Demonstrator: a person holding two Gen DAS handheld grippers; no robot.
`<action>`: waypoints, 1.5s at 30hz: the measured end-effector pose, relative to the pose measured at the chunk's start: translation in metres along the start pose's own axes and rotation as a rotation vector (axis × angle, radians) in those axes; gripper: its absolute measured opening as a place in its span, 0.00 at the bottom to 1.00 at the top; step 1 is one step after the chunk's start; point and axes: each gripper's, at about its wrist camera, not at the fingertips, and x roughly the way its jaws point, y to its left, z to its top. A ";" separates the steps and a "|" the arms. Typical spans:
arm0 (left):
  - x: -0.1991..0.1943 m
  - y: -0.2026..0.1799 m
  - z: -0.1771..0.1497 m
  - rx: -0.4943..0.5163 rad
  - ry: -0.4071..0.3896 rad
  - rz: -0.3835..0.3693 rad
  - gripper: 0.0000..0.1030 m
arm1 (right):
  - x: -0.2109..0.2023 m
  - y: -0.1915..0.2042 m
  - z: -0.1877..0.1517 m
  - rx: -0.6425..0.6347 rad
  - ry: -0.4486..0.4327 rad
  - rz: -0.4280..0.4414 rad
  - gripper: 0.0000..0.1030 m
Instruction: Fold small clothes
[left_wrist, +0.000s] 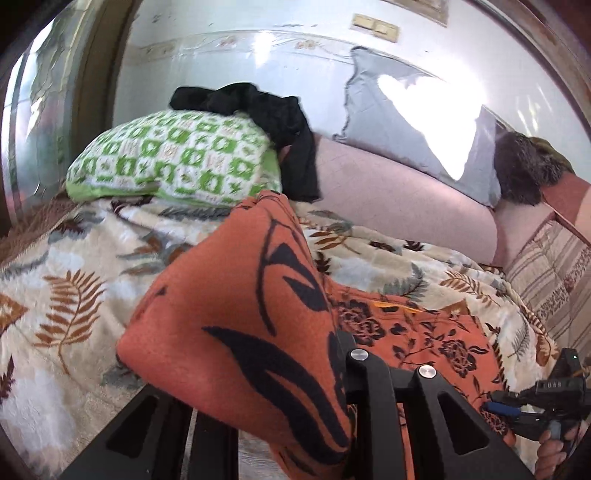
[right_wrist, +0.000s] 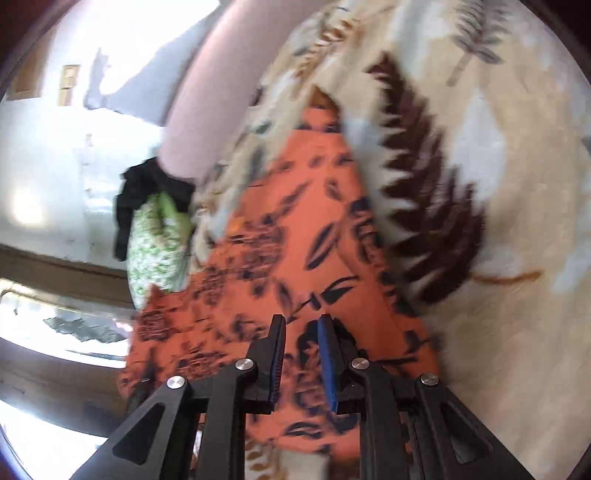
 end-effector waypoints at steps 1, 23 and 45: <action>-0.002 -0.007 0.002 0.017 -0.004 -0.007 0.21 | -0.004 -0.008 0.003 0.069 0.001 0.057 0.20; 0.009 -0.222 -0.076 0.554 0.257 -0.343 0.45 | -0.073 0.018 0.038 0.025 -0.188 0.205 0.71; 0.007 -0.091 -0.053 0.298 0.229 -0.261 0.65 | 0.013 0.091 -0.010 -0.350 -0.162 -0.199 0.19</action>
